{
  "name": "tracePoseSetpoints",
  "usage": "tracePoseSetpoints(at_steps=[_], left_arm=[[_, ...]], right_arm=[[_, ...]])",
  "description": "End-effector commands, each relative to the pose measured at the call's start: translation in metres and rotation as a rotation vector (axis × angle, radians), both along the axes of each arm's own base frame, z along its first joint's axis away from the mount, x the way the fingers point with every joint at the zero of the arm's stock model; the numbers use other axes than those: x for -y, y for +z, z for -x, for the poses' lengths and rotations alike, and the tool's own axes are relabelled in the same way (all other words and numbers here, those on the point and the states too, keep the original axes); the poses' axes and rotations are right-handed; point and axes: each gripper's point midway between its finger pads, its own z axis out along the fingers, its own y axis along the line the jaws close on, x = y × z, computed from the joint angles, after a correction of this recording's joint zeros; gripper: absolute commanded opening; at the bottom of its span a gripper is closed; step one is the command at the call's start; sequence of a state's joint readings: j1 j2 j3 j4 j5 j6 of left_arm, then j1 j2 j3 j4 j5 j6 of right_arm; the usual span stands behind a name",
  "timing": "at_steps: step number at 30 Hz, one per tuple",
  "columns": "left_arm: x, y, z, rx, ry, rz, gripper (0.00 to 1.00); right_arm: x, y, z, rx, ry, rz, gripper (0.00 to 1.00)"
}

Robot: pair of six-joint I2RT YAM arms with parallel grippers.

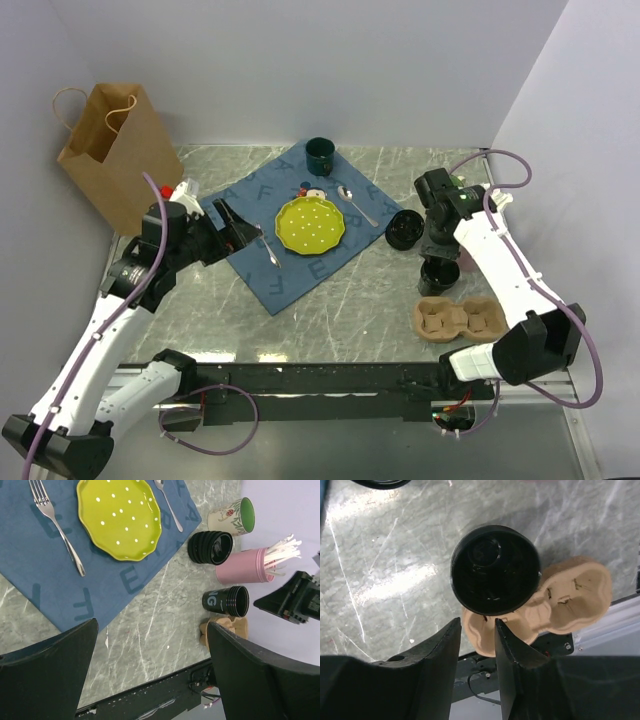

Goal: Pack the takeout coffee

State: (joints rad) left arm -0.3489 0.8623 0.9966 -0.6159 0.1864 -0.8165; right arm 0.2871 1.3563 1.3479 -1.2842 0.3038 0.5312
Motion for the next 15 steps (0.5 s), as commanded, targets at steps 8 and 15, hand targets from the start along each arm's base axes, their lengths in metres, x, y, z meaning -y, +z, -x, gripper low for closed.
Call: tracePoseSetpoints(at_steps=[8,15], left_arm=[[-0.007,0.01,0.01,0.036,-0.004,-0.031,0.97],[-0.005,0.005,0.012,0.029,-0.016,-0.028,0.97]], right_arm=[[-0.012,-0.028,-0.017,-0.019,0.057,-0.062,0.33],[-0.01,-0.038,-0.019,-0.055,0.069,-0.05,0.3]])
